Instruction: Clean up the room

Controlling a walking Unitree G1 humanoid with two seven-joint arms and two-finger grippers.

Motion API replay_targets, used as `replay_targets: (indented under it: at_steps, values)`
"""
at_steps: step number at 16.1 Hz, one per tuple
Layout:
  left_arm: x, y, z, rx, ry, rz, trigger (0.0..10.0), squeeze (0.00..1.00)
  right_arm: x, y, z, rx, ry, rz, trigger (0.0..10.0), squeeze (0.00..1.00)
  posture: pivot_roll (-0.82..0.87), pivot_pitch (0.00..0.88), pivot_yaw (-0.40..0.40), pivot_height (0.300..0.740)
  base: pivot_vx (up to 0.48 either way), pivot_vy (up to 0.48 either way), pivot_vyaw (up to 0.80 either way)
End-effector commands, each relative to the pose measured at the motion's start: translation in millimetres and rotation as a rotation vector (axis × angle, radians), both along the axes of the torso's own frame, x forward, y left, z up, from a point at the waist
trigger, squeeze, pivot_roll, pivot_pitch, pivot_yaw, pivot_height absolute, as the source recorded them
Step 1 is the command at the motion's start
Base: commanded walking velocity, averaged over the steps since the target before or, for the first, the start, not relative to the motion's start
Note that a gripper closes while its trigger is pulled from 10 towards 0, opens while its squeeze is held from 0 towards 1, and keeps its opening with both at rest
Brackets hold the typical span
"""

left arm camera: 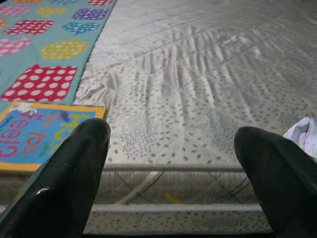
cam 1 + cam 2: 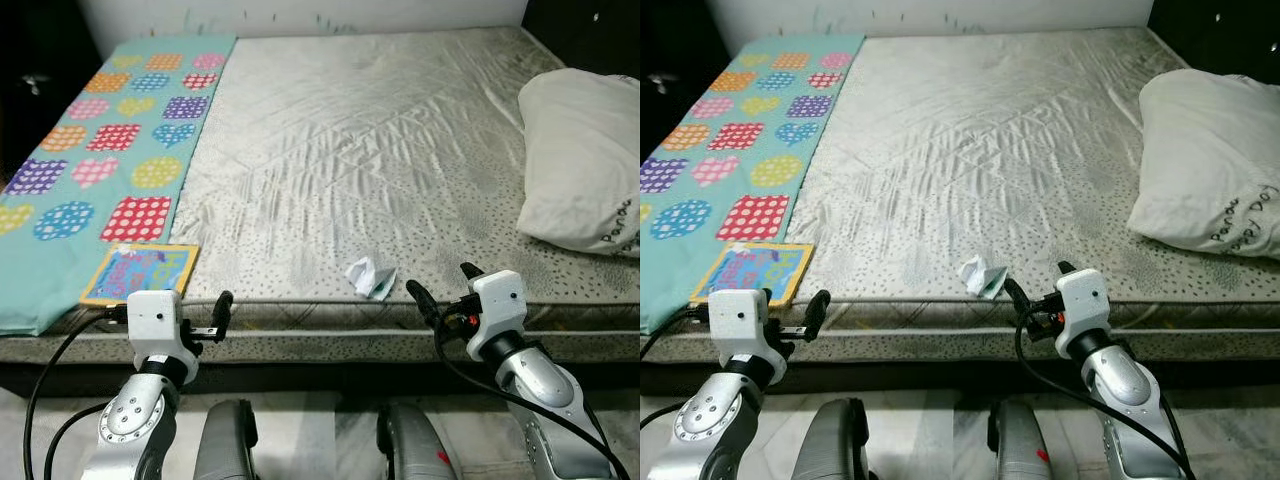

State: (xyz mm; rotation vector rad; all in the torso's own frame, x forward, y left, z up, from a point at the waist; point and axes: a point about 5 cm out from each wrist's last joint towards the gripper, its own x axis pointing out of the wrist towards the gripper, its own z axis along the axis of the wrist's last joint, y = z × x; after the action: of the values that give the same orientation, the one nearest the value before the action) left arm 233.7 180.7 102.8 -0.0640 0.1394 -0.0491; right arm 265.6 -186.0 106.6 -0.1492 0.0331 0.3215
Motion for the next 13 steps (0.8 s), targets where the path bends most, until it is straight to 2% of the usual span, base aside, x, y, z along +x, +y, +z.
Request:
replay_targets:
  at_steps: [1,9,13]
  values:
    - [-0.5,2.0,4.6,0.007,-0.019,-0.004,10.0,0.00,1.7,2.2,1.7,-0.004,-0.013,0.010,10.0,0.00,-0.20,0.069,0.040,0.594,0.255,0.000,0.00]
    - [-0.2,-0.2,4.5,0.000,-0.015,-0.023,10.0,0.00,0.8,0.9,-0.4,-0.012,-0.013,0.004,10.0,0.00,-0.21,0.074,0.044,0.594,0.277,0.000,0.00]
    - [-0.4,-0.4,1.3,0.001,0.008,-0.003,10.0,0.00,-0.2,-1.5,-4.6,-0.025,0.012,-0.004,10.0,0.00,-0.20,0.078,0.041,0.594,0.000,0.000,0.00]
